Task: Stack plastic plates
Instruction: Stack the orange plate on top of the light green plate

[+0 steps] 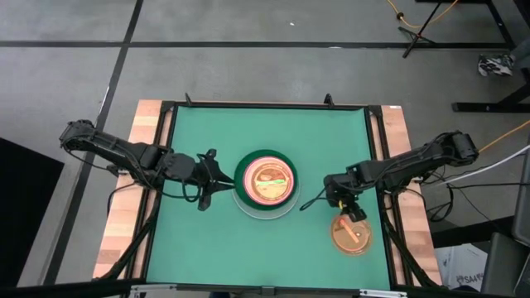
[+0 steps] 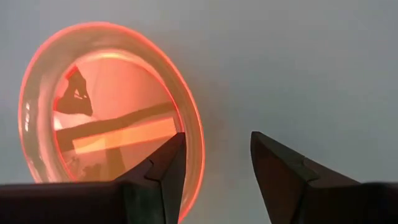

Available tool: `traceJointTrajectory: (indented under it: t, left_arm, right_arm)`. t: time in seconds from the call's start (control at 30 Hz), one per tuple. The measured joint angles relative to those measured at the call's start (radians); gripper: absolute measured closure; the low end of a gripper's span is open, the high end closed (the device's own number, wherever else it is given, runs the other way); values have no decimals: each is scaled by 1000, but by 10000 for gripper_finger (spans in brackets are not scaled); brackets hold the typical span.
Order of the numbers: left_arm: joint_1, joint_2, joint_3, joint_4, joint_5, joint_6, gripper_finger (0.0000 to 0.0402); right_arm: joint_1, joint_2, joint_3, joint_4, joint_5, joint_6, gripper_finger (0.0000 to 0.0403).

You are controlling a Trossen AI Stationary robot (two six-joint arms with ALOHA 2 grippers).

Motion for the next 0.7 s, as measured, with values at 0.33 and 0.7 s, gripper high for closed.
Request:
traceJointTrajectory:
  t: [0.33, 0.7]
  left_arm:
    - [0, 0, 0, 0, 0, -6, 331]
    - [0, 0, 0, 0, 0, -8, 331]
  right_arm:
    - [0, 0, -39, 4, -60, -4, 233]
    - [0, 0, -40, 3, -84, -61, 233]
